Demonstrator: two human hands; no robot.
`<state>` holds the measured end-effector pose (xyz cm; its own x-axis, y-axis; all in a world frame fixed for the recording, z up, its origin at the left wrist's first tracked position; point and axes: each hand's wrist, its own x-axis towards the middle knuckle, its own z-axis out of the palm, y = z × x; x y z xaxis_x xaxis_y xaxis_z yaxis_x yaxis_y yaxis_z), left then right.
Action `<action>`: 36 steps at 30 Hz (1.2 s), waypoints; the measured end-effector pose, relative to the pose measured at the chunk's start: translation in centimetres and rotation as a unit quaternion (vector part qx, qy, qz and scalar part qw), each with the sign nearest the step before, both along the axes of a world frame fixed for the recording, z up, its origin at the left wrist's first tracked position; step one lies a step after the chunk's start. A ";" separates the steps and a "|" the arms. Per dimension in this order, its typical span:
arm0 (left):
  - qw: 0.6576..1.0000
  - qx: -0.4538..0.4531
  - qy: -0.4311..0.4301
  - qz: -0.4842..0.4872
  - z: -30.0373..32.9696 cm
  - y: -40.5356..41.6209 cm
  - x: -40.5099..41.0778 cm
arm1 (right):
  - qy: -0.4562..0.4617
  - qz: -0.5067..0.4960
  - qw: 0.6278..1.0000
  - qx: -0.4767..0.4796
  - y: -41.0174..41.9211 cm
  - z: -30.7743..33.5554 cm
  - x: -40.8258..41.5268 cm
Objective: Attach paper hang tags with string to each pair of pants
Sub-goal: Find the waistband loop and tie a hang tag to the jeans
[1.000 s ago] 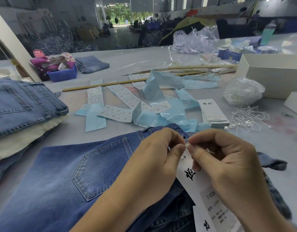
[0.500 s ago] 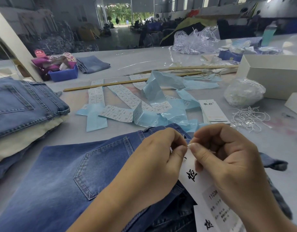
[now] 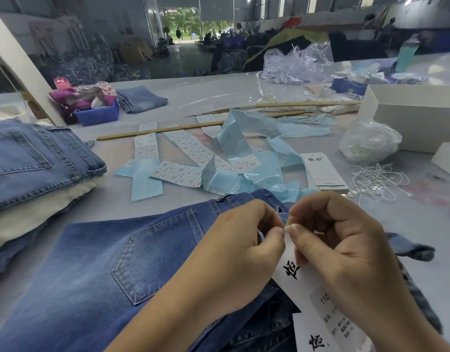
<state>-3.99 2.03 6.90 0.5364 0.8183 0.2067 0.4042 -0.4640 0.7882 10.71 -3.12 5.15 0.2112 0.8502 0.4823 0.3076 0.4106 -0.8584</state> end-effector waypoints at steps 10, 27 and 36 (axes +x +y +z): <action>0.994 0.012 -0.108 0.015 -0.1 -0.6 0.7 | 0.074 0.064 0.995 0.000 0.3 -0.5 0.9; 0.966 -0.062 -0.249 0.017 -1.0 -0.5 1.3 | 0.110 0.030 0.993 0.009 0.6 -1.4 0.9; 0.962 -0.072 -0.264 0.023 -1.3 -0.8 1.3 | 0.093 0.025 0.995 0.009 0.4 -1.4 0.6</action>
<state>-2.65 1.26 5.61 0.3503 0.8793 0.3227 -0.0520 -0.3258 0.9440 11.34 -2.69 3.76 0.2561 0.8531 0.4545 0.1225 0.4377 -0.8907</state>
